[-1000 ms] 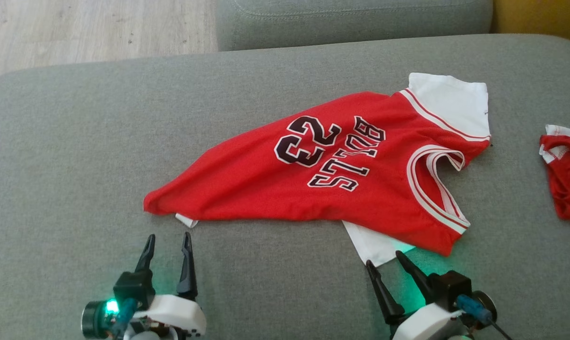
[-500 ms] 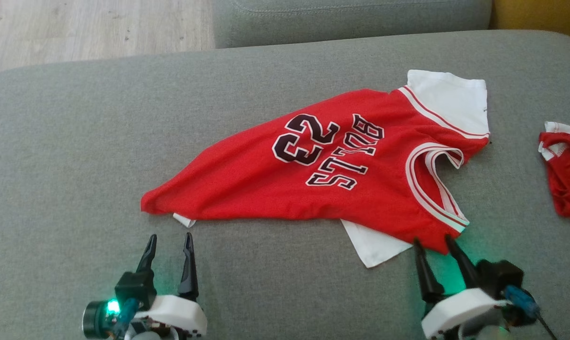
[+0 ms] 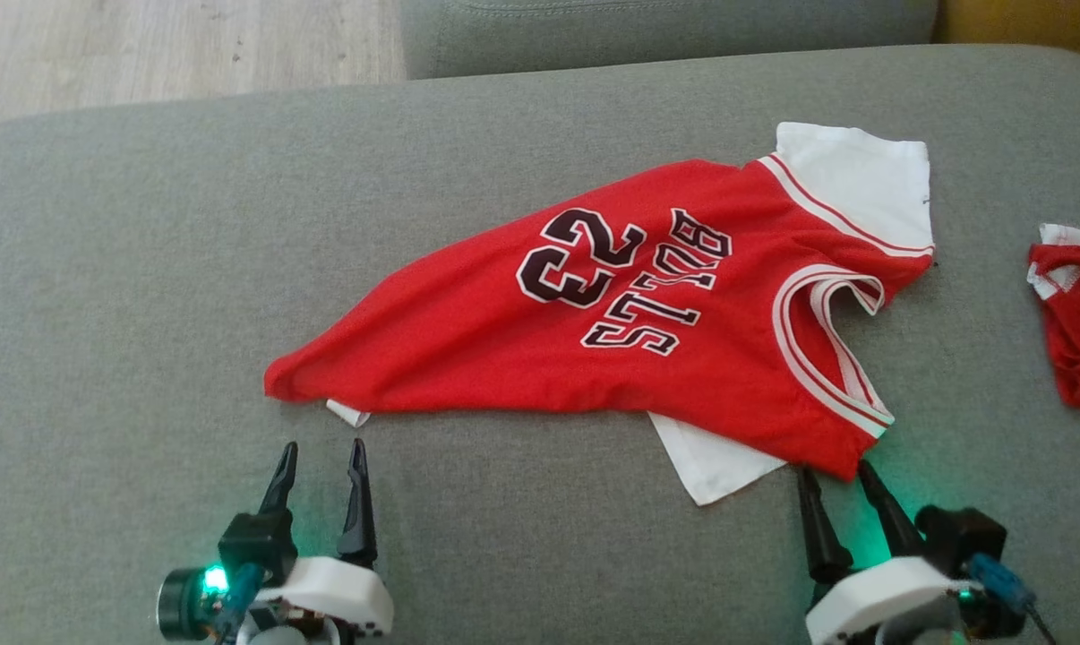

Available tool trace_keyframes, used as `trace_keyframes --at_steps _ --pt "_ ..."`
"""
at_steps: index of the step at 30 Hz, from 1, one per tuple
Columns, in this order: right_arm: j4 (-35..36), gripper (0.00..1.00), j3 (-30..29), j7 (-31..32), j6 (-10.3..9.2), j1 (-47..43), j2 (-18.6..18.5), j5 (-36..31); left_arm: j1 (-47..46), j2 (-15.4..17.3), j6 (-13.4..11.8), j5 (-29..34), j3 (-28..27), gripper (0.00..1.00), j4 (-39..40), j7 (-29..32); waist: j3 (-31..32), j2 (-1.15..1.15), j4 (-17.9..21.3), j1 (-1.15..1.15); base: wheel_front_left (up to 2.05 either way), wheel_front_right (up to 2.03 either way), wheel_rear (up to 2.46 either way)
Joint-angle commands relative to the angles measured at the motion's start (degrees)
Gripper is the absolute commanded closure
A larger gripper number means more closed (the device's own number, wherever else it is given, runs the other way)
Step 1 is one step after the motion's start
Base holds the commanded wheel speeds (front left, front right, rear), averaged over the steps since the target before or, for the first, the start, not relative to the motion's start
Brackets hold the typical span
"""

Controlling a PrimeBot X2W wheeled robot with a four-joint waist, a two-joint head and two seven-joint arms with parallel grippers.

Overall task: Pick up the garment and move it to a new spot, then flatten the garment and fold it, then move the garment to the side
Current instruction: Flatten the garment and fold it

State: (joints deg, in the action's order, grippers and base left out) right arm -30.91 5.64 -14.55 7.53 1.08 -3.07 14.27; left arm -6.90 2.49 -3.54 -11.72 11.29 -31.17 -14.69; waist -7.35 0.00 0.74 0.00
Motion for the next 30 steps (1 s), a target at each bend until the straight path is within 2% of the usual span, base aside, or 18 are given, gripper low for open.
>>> trace_keyframes --at_steps 1,4,5,6,7,8,11,15,21,24,30 --pt "0.94 0.00 1.67 -0.45 -0.04 2.51 -0.09 0.39 -2.44 0.39 -0.31 -0.36 -1.31 0.00 1.36 -0.31 -0.17 0.00 -0.21 0.00 0.00 0.00 0.00" --pt "0.32 0.00 1.72 -0.45 -0.04 3.59 -0.05 0.61 -2.60 0.39 -0.31 -0.36 -1.36 0.00 1.24 -0.31 -0.32 0.00 -0.47 0.00 0.00 0.00 0.00" --pt "0.18 0.11 1.72 -0.45 -0.04 3.83 -0.04 0.68 -2.62 0.39 -0.30 -0.35 -1.42 0.00 1.20 -0.31 -0.35 0.00 -0.53 0.00 0.00 0.00 0.00" --pt "0.15 0.46 1.79 -0.45 -0.04 4.06 -0.03 0.74 -2.63 0.39 -0.29 -0.35 -1.48 0.00 1.17 -0.31 -0.38 0.00 -0.57 0.00 0.00 0.00 0.00" --pt "0.07 0.96 1.93 -0.45 -0.04 4.23 -0.02 0.80 -2.64 0.39 -0.27 -0.33 -1.53 0.00 1.14 -0.31 -0.39 0.00 -0.61 0.00 0.00 0.00 0.00" --pt "-0.02 1.00 2.01 -0.45 -0.04 4.40 -0.03 0.89 -2.62 0.39 -0.29 -0.32 -1.60 0.00 1.09 -0.31 -0.37 0.00 -0.61 0.00 0.00 0.00 0.00" --pt "0.97 1.00 1.08 -0.45 -0.04 4.79 -0.39 1.13 -2.45 0.39 -0.32 -0.31 -1.69 0.00 0.91 -0.31 -0.25 0.00 -0.52 0.00 0.00 0.00 0.00" --pt "5.88 1.00 -1.09 -0.45 -0.04 5.47 -0.72 2.38 -2.21 0.39 -0.31 -0.44 -1.65 0.00 1.05 -0.31 -0.09 0.00 -0.26 0.00 0.00 0.00 0.00" --pt "11.35 1.00 -1.52 -0.45 -0.04 9.59 -3.27 3.60 -2.76 0.39 -0.31 -0.82 -0.62 0.00 1.41 -0.31 -0.96 0.00 -0.89 0.00 0.00 0.00 0.00" --pt "10.12 1.00 0.59 -0.45 -0.04 14.53 -5.28 3.33 -3.69 0.39 -0.32 -1.17 0.55 0.00 1.44 -0.31 -2.14 0.00 -2.00 0.00 0.00 0.00 0.00" --pt "0.91 1.00 4.67 -0.45 -0.04 27.02 -8.78 1.03 -6.04 0.39 -0.63 -2.28 4.01 0.00 1.57 -0.31 -5.29 0.00 -5.81 0.00 0.00 0.00 0.00"
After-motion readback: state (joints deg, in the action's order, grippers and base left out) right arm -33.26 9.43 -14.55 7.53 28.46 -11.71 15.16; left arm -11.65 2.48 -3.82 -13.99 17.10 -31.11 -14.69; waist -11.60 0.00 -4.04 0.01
